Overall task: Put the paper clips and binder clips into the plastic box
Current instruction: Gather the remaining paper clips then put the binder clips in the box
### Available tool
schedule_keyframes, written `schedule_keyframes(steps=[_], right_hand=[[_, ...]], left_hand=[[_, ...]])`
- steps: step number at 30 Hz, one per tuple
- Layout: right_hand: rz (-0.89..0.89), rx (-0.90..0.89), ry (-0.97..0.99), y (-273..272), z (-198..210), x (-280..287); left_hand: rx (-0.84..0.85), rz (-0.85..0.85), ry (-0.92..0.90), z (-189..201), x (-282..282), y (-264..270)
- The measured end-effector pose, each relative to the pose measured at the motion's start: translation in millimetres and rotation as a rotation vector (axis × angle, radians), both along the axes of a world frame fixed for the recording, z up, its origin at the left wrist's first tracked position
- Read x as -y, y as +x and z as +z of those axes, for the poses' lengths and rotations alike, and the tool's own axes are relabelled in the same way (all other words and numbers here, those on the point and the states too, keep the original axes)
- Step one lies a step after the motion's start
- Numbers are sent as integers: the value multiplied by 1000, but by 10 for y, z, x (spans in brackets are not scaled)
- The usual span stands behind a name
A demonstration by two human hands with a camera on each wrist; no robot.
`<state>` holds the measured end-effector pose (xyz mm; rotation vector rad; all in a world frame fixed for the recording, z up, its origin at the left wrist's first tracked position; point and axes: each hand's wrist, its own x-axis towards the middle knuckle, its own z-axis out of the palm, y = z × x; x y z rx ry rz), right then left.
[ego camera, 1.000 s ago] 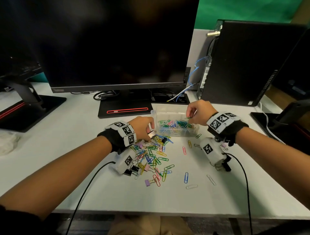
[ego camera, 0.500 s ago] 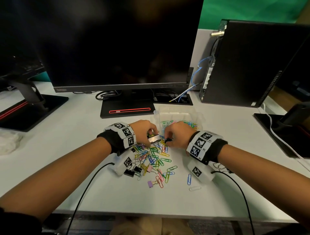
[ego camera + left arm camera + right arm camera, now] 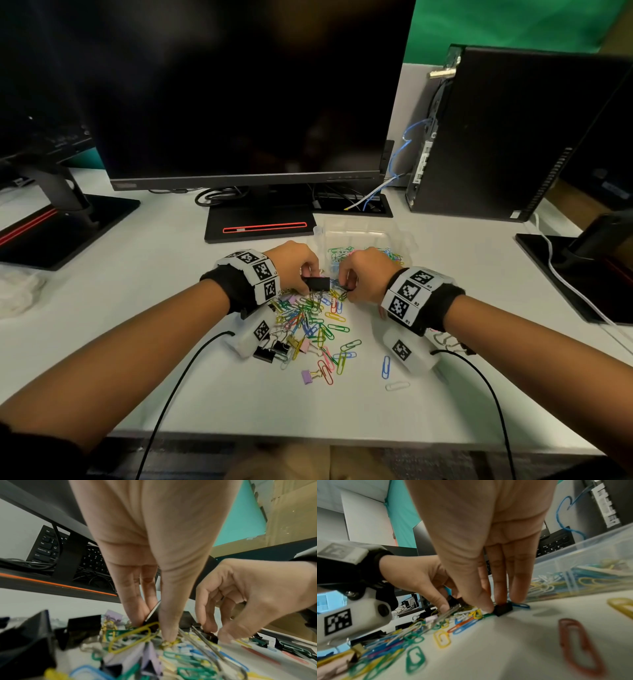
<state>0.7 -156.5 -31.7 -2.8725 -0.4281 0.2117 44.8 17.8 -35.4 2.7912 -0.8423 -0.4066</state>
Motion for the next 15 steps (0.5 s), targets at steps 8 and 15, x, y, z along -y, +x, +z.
schedule_keyframes(steps=[8, 15], right_hand=[[-1, -4, -41, -39, -24, -36], [6, -18, -83, -38, -2, -54]], left_hand=[[24, 38, -151, 237, -156, 31], [-42, 154, -320, 287, -396, 34]])
